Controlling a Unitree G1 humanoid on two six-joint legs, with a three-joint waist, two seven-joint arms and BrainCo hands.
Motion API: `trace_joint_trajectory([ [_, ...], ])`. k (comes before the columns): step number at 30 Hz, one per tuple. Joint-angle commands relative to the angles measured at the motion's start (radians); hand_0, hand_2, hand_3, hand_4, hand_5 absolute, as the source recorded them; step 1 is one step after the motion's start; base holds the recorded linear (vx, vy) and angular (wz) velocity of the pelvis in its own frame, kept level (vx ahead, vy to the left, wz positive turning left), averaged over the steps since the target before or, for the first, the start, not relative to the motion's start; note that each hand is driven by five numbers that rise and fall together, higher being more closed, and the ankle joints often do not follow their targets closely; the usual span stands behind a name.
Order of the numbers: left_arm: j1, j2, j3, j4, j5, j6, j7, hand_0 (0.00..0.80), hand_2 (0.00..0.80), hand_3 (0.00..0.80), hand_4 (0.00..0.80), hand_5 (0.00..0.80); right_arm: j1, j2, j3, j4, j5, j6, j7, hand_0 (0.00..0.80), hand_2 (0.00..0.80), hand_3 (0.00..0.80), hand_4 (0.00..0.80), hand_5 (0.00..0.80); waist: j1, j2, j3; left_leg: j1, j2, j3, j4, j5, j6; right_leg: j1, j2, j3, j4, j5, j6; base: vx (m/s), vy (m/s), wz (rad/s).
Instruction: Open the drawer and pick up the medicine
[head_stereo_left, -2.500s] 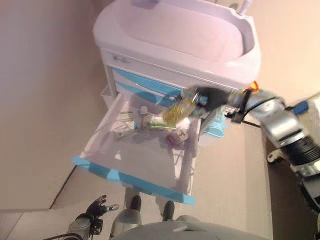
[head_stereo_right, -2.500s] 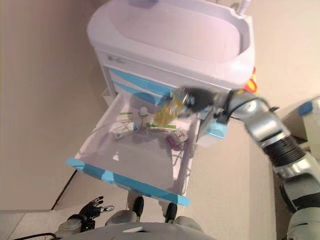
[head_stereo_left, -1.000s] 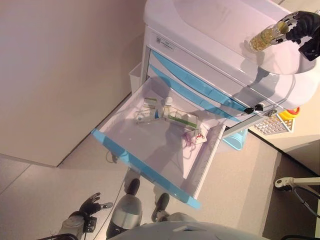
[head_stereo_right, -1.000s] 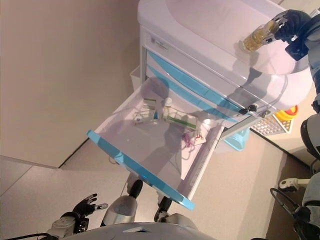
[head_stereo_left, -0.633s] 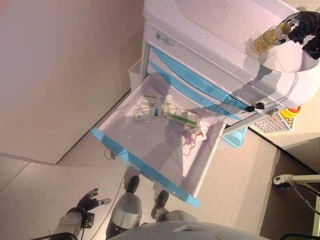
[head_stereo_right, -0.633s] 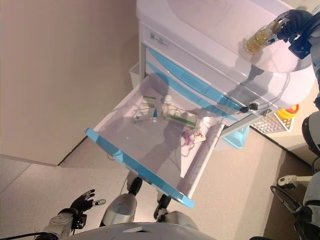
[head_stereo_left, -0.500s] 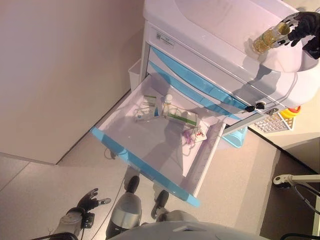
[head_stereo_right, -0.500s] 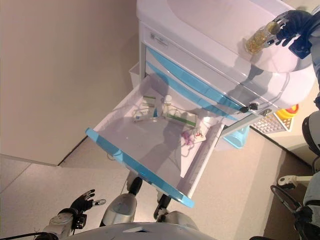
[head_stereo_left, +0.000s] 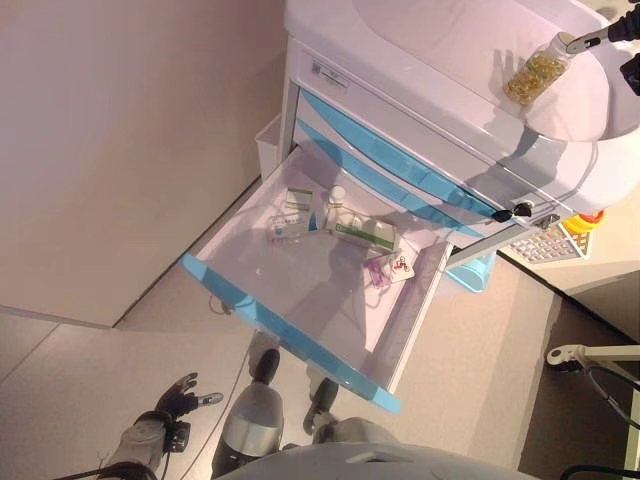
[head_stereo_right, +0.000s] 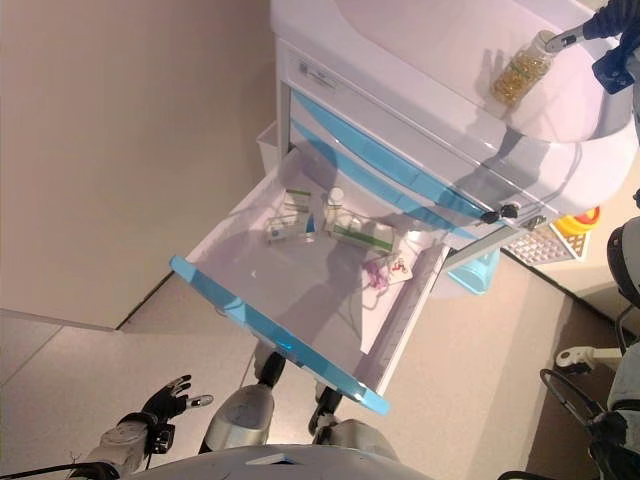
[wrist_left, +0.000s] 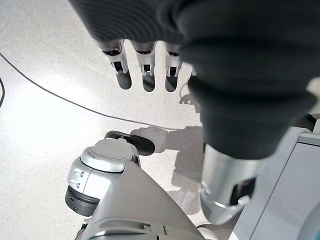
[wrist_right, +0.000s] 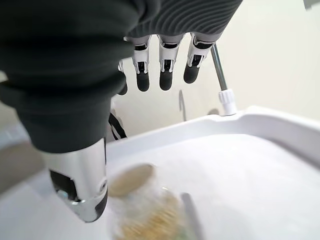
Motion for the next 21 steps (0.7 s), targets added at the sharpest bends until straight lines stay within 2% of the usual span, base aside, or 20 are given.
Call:
trace_joint_trajectory([
  [1,0.036,0.022,-0.053,-0.015,-0.013,-0.018,-0.004,0.0,0.0,0.0,0.0,0.0,-0.085,-0.063,0.026,-0.013,0.076,-0.031,-0.094,0.0,0.0,0.0,0.0,0.0,-0.005,0.003,-0.043,0.014,-0.024,0.016,0.036,-0.141,0.013,0.008,-0.017,0.024,0.074,-0.018,0.069,-0.037,-0.019,-0.01],
  [4,0.039,0.027,-0.049,-0.005,0.008,-0.01,-0.013,0.0,0.0,0.0,0.0,0.0,-0.068,-0.08,-0.005,-0.019,0.128,-0.058,-0.137,0.0,0.0,0.0,0.0,0.0,-0.015,0.003,-0.053,0.021,-0.023,0.027,0.039,-0.149,0.016,0.009,-0.017,0.032,0.074,-0.016,0.072,-0.044,-0.033,-0.05],
  [8,0.049,0.028,-0.052,0.026,0.034,-0.014,-0.022,0.0,0.0,0.0,0.0,0.0,-0.041,-0.129,-0.068,-0.079,0.253,-0.159,-0.22,0.0,0.0,0.0,0.0,0.0,-0.048,0.006,-0.077,0.035,-0.023,0.049,0.048,-0.164,0.021,0.011,-0.016,0.058,0.079,-0.018,0.075,-0.029,-0.015,-0.15],
  [10,0.052,0.025,-0.047,0.032,0.068,-0.009,-0.033,0.0,0.0,0.0,0.0,0.0,0.008,-0.157,-0.14,-0.139,0.322,-0.215,-0.256,0.0,0.0,0.0,0.0,0.0,-0.069,0.012,-0.096,0.044,-0.022,0.062,0.054,-0.176,0.023,0.009,-0.016,0.074,0.088,-0.024,0.078,-0.011,-0.009,-0.29],
  [11,0.053,0.024,-0.051,0.034,0.07,-0.01,-0.036,0.0,0.0,0.0,0.0,0.0,0.033,-0.166,-0.173,-0.172,0.343,-0.223,-0.261,0.0,0.0,0.0,0.0,0.0,-0.079,0.016,-0.103,0.046,-0.023,0.068,0.057,-0.179,0.024,0.008,-0.017,0.079,0.092,-0.025,0.079,-0.008,0.008,-0.3],
  [14,0.05,0.006,-0.059,0.036,0.093,-0.001,-0.055,0.0,0.0,0.0,0.0,0.0,0.211,-0.189,-0.355,-0.341,0.486,-0.271,-0.262,0.0,0.0,0.0,0.0,0.0,-0.124,0.045,-0.126,0.06,-0.025,0.088,0.067,-0.193,0.028,0.005,-0.02,0.108,0.109,-0.036,0.081,-0.007,0.033,-0.25],
  [16,0.046,-0.008,-0.065,0.038,0.1,-0.007,-0.068,0.0,0.0,0.0,0.0,0.0,0.401,-0.161,-0.535,-0.451,0.576,-0.29,-0.211,0.0,0.0,0.0,0.0,0.0,-0.155,0.07,-0.131,0.067,-0.025,0.102,0.074,-0.203,0.03,0.0,-0.022,0.126,0.124,-0.045,0.081,-0.043,0.045,-0.39],
  [19,0.036,-0.021,-0.065,0.034,0.097,-0.005,-0.079,0.0,0.0,0.0,0.0,0.0,0.751,-0.044,-0.791,-0.646,0.638,-0.292,-0.146,0.0,0.0,0.0,0.0,0.0,-0.198,0.094,-0.138,0.074,-0.026,0.122,0.078,-0.213,0.036,-0.009,-0.023,0.159,0.133,-0.051,0.081,-0.067,0.054,-0.38],
  [21,0.027,-0.033,-0.062,0.036,0.089,-0.004,-0.078,0.0,0.0,0.0,0.0,0.0,0.929,0.055,-0.883,-0.739,0.621,-0.287,-0.126,0.0,0.0,0.0,0.0,0.0,-0.225,0.105,-0.14,0.078,-0.026,0.137,0.076,-0.217,0.039,-0.015,-0.022,0.183,0.132,-0.05,0.08,-0.085,0.033,-0.44],
])
